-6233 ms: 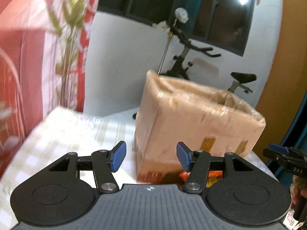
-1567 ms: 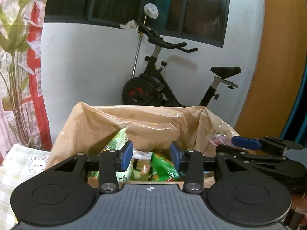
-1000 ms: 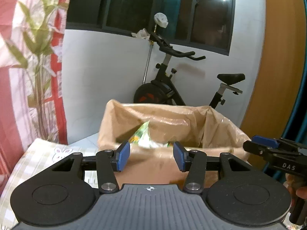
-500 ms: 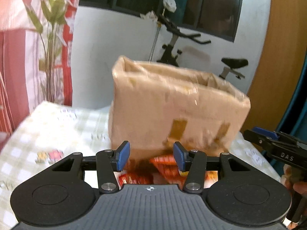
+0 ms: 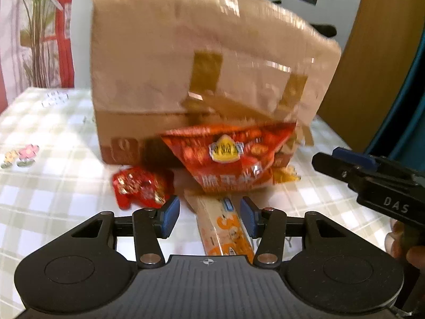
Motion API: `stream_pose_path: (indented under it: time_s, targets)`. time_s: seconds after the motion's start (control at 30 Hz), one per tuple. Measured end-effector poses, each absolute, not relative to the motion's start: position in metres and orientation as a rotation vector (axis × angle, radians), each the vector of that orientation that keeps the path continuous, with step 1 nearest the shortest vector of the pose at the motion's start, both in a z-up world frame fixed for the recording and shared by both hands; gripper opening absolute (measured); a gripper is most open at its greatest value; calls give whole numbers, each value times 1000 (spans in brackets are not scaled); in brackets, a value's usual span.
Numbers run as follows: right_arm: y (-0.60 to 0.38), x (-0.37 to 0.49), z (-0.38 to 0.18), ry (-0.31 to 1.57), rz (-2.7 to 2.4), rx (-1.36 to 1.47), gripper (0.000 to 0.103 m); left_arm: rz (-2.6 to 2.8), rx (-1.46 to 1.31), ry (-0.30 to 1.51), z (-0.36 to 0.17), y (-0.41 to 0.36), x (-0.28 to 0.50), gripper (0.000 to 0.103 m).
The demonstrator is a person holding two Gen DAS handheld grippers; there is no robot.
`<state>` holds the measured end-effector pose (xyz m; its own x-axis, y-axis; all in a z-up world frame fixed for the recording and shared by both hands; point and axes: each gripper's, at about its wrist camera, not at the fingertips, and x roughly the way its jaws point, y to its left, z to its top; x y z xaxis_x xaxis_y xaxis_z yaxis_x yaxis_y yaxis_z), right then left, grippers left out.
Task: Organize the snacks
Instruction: 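Move both tools back toward the remaining snacks beside the box, then grasp the orange rice-cracker bag with the right tool while the left tool grasps the wafer bar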
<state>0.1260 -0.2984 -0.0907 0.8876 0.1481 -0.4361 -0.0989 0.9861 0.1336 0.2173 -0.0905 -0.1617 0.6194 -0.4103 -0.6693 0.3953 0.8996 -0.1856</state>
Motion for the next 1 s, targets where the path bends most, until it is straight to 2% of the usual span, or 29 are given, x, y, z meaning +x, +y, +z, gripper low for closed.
stream_pose_path:
  time_s: [0.27, 0.57, 0.63, 0.67, 0.7, 0.93, 1.0]
  targets:
    - [-307, 125, -105, 498, 101, 137, 54, -455, 29, 858, -190, -112, 224, 55]
    - [-306, 122, -116, 522, 86, 160, 54, -473, 69, 866, -203, -125, 223, 58]
    - [-305, 121, -117, 526, 82, 163, 54, -479, 70, 858, -205, -123, 221, 54]
    - [-305, 121, -118, 528, 79, 164, 54, -492, 56, 854, -205, -120, 220, 44]
    - [-305, 120, -118, 529, 77, 163, 54, -493, 61, 853, -203, -118, 218, 43]
    - [-300, 124, -122, 554, 92, 139, 54, -464, 17, 810, -188, -83, 205, 40]
    - [-294, 128, -123, 562, 119, 122, 61, -435, -5, 802, -185, -71, 202, 40]
